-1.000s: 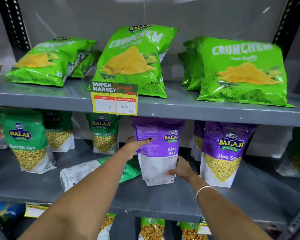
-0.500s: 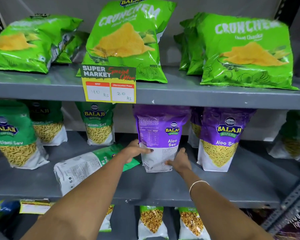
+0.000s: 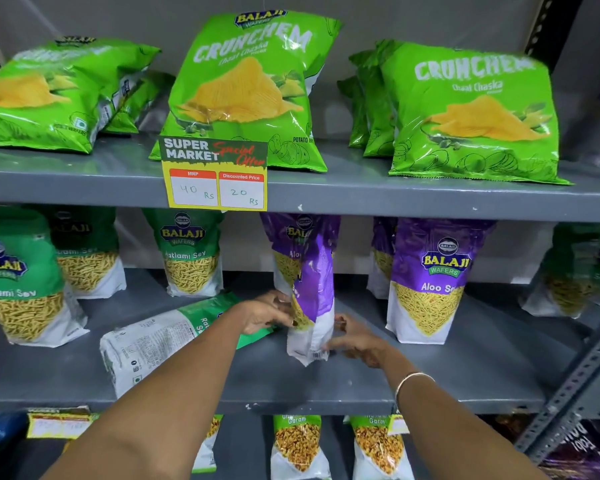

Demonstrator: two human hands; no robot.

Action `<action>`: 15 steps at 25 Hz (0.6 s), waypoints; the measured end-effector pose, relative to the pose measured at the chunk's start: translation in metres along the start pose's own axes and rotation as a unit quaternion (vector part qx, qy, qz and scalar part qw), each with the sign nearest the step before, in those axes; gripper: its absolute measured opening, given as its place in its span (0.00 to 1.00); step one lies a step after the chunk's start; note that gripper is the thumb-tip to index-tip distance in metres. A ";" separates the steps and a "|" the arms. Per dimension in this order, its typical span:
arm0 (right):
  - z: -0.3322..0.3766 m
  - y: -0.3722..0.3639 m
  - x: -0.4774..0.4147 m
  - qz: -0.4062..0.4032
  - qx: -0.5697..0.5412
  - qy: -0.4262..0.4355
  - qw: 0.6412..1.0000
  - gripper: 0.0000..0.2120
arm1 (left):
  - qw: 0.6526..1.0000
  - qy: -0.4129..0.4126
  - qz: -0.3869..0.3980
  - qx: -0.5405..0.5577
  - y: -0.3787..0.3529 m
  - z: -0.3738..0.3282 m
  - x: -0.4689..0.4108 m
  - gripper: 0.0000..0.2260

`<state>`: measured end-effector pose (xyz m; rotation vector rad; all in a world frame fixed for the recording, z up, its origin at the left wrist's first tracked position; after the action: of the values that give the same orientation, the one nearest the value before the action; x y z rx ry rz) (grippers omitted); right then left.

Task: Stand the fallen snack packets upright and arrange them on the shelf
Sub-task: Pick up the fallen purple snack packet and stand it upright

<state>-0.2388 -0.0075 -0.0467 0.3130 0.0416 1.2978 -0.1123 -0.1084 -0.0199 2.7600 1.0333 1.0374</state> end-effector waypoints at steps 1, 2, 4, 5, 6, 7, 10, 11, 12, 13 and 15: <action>0.002 -0.010 0.003 0.040 -0.015 0.005 0.999 0.29 | 1.000 0.000 -0.002 0.005 -0.001 -0.003 0.002 0.31; 0.001 -0.015 0.001 0.057 -0.036 0.013 0.998 0.30 | 1.000 0.001 -0.005 0.003 -0.002 -0.004 0.002 0.35; 0.005 -0.021 -0.001 0.056 -0.026 0.036 0.997 0.32 | 0.999 -0.011 -0.029 -0.007 -0.004 -0.010 0.002 0.35; 0.007 -0.019 -0.003 0.027 -0.010 0.051 0.998 0.32 | 0.998 -0.027 -0.047 -0.008 -0.003 -0.013 0.000 0.32; 0.010 -0.018 -0.004 0.002 0.001 0.067 0.998 0.31 | 0.997 -0.043 -0.069 -0.006 0.000 -0.016 -0.004 0.31; 0.009 -0.015 -0.007 -0.023 0.015 0.074 0.997 0.33 | 0.995 -0.052 -0.089 -0.005 0.003 -0.019 -0.006 0.30; 0.002 -0.003 -0.013 -0.080 0.009 0.078 0.994 0.38 | 0.990 -0.058 -0.127 -0.015 0.009 -0.018 -0.008 0.32; 0.001 0.001 -0.014 -0.078 -0.004 0.076 0.994 0.36 | 0.990 -0.063 -0.127 -0.015 0.010 -0.018 -0.008 0.35; 0.002 0.005 -0.015 -0.068 -0.012 0.084 0.994 0.35 | 0.990 -0.064 -0.124 -0.013 0.011 -0.015 -0.011 0.38; 0.005 0.012 -0.016 -0.062 -0.001 0.092 0.994 0.34 | 0.991 -0.066 -0.117 -0.010 0.010 -0.013 -0.012 0.39; 0.007 0.025 -0.021 -0.051 0.014 0.119 0.991 0.34 | 0.991 -0.062 -0.115 -0.009 0.014 -0.008 -0.013 0.33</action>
<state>-0.2667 -0.0232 -0.0372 0.1755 0.2755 1.2292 -0.1166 -0.1284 -0.0181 2.5735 1.2771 0.8303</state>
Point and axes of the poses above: each hand's wrist, its own x-axis away from the middle knuckle, its own y-axis out of the back of the hand, z = x × y, the point moved 10 cm from there along -x, towards the middle knuckle, and after that the axes turned 11 degrees about y, right-handed, at the moved point
